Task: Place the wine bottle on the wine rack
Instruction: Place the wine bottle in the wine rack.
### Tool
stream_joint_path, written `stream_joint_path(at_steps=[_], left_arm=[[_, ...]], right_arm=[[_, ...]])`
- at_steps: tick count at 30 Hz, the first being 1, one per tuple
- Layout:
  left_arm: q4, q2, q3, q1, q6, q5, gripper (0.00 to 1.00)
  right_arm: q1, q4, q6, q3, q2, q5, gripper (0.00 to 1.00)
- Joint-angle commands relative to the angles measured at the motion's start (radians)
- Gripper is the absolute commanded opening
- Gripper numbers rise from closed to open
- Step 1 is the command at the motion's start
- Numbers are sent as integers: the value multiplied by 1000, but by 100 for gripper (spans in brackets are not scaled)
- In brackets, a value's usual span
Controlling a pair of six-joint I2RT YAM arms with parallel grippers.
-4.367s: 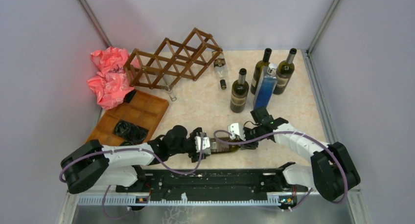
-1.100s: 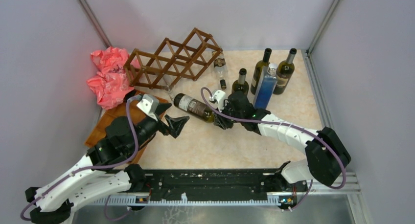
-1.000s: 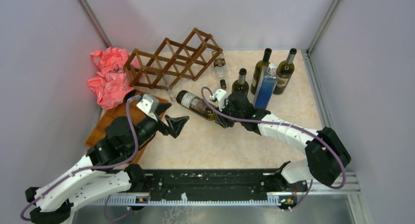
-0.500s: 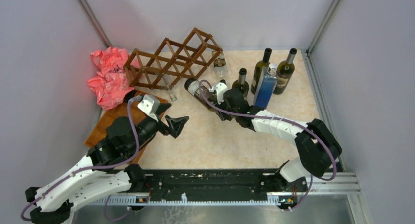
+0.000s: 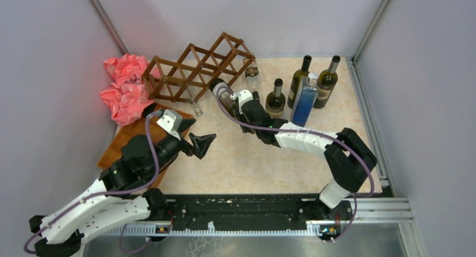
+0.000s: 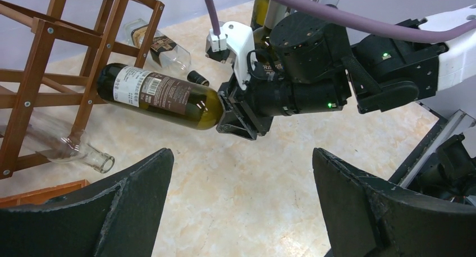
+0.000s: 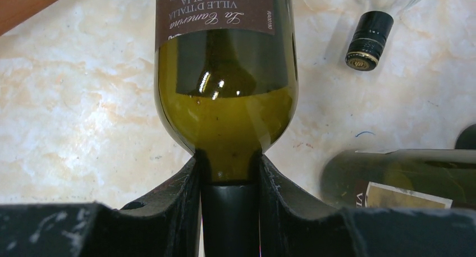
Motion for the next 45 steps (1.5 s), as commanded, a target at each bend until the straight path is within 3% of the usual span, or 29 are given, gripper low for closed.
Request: stream_joint_path(at_steps=[1,45], left_arm=[[12,-20,1,2,11,-12,99],[19,-38,-19,2,-3,12,99]], right_arm=[[8,147,45,97,7,110,0],[-7,235,39,69,42,145,0]])
